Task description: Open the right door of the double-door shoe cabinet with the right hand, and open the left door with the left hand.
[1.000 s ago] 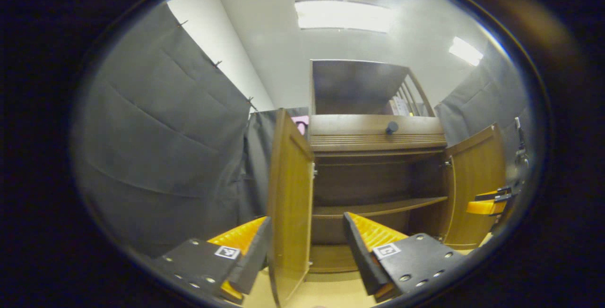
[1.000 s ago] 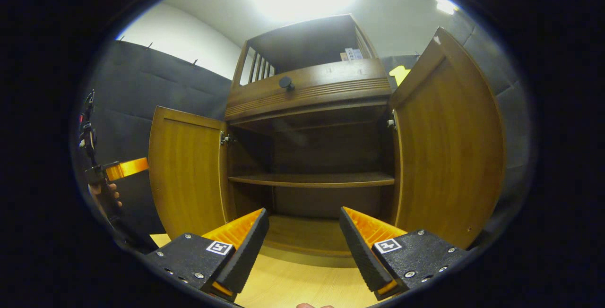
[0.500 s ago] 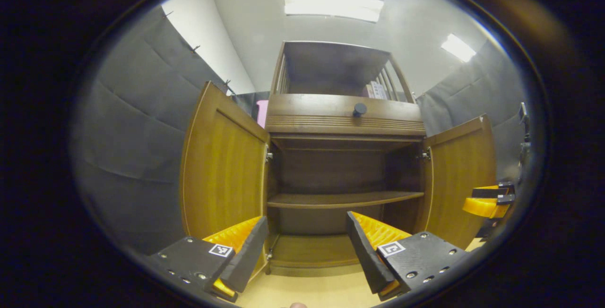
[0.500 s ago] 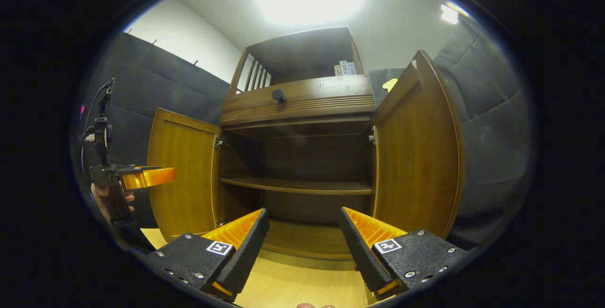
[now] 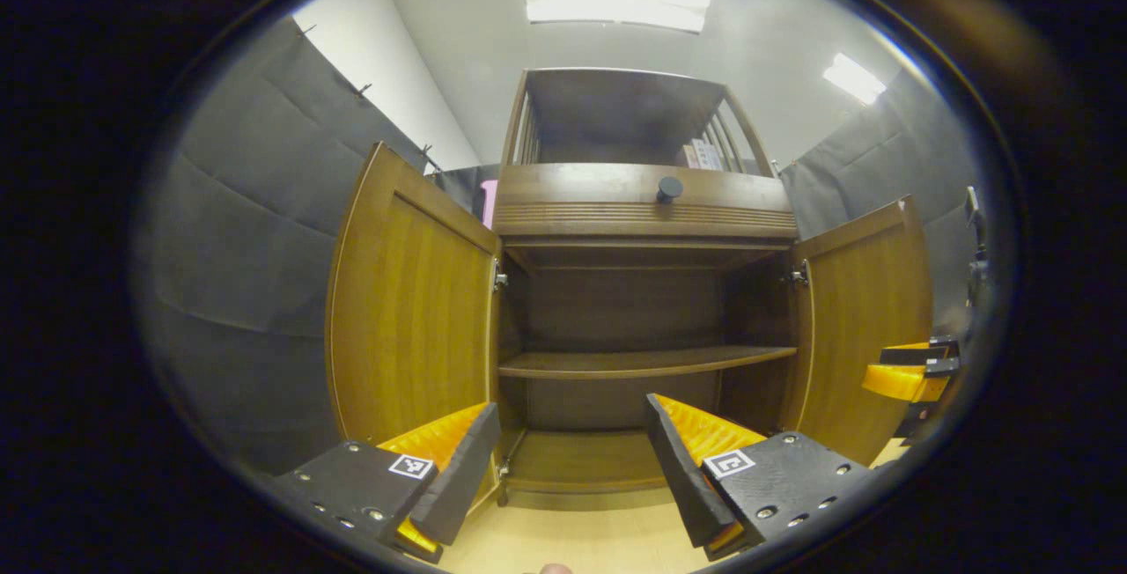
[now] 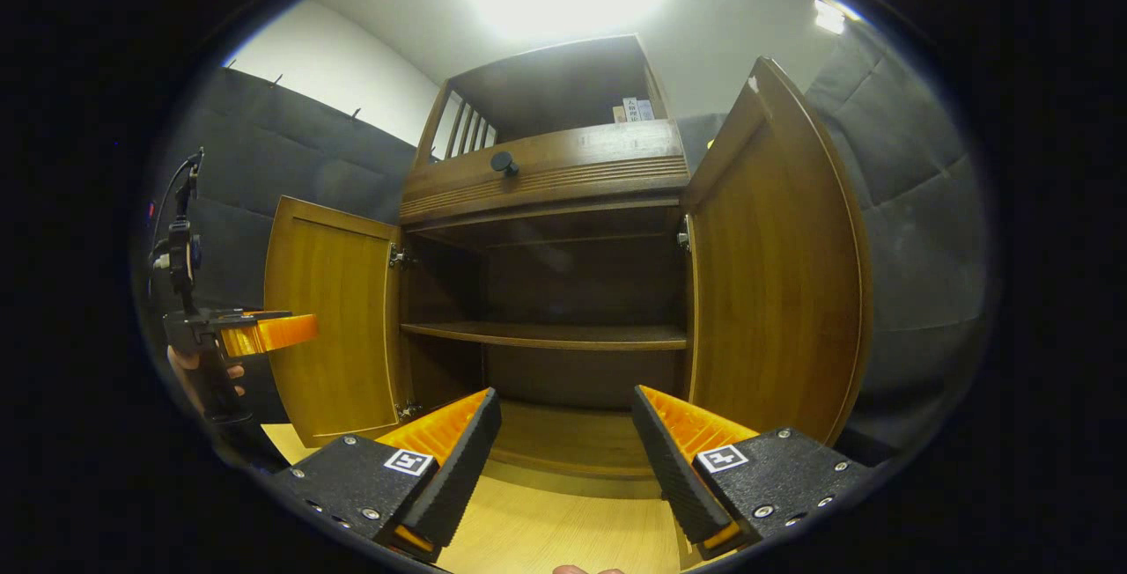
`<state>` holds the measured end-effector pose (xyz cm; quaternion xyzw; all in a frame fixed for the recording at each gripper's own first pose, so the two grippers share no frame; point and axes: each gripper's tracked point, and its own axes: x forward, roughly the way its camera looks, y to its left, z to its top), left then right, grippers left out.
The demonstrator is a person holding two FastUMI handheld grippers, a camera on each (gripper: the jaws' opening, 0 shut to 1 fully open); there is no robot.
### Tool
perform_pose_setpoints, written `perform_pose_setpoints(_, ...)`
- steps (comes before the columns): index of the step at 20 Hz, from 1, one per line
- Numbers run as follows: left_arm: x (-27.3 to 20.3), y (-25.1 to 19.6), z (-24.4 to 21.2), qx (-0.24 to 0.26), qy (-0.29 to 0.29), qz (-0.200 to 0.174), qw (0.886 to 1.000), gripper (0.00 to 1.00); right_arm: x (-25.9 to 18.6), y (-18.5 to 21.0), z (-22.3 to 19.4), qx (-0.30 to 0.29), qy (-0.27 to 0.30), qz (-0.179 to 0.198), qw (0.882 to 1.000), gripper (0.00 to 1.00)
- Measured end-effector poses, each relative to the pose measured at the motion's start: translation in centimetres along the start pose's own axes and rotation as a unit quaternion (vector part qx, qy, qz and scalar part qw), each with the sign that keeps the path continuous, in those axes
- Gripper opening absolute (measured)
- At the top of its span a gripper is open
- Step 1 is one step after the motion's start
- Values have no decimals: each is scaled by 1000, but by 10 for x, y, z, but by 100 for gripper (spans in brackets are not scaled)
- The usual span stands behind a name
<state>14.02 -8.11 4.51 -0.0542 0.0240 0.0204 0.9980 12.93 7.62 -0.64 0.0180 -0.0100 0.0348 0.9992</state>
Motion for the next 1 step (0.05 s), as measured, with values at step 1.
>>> perform_pose_setpoints(1, 0, 0, 0, -1, 0, 0, 1000, 99, 1, 2, -1, -1, 1, 1, 1000, 93)
